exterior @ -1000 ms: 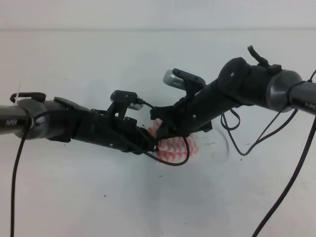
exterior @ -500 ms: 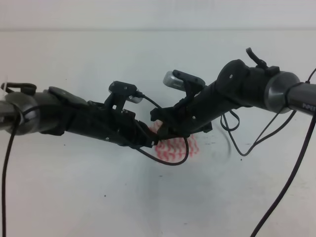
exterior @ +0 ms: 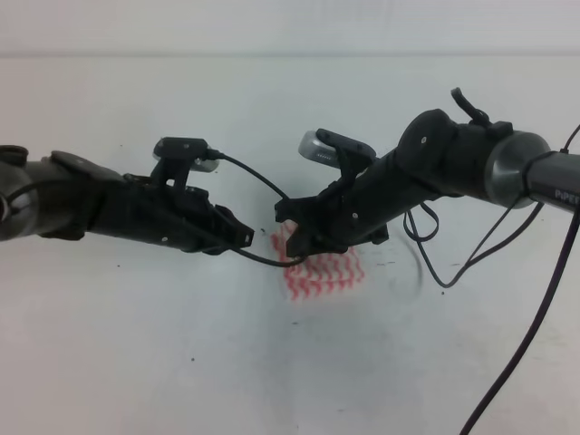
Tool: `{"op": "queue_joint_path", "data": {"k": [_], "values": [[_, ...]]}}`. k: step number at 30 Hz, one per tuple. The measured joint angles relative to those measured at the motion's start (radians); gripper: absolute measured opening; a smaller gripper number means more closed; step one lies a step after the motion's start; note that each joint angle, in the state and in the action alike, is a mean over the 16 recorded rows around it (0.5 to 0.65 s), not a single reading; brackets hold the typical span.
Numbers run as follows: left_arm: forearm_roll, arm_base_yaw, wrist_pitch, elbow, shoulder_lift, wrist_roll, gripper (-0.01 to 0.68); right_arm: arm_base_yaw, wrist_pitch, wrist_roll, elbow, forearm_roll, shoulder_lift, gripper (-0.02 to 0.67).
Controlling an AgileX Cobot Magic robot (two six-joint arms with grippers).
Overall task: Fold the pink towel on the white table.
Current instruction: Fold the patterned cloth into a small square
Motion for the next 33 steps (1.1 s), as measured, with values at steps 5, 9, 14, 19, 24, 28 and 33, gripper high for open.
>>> {"op": "queue_joint_path", "data": {"k": [5, 9, 14, 19, 24, 28, 33], "values": [[-0.001, 0.01, -0.014, 0.0, 0.0, -0.011, -0.006, 0.001, 0.001, 0.0, 0.0, 0.002, 0.002, -0.017], [-0.001, 0.011, -0.018, 0.0, 0.0, -0.012, -0.006, 0.003, 0.001, -0.001, 0.0, 0.003, 0.002, -0.011], [-0.001, 0.011, -0.018, 0.0, 0.0, -0.011, -0.006, 0.006, 0.005, 0.0, 0.0, 0.003, 0.002, 0.029], [-0.003, 0.011, -0.017, 0.0, 0.0, -0.011, -0.006, 0.009, 0.01, 0.0, 0.0, 0.004, 0.001, 0.102], [-0.003, 0.011, -0.015, 0.0, 0.0, -0.011, -0.006, 0.009, 0.015, 0.001, 0.0, 0.003, 0.001, 0.175], [-0.004, 0.011, -0.013, 0.0, 0.0, -0.01, -0.006, 0.007, 0.019, 0.001, 0.0, 0.001, 0.001, 0.213], [-0.004, 0.011, -0.012, 0.0, 0.0, -0.01, -0.006, 0.002, 0.033, 0.001, 0.0, 0.0, 0.001, 0.184]]}}
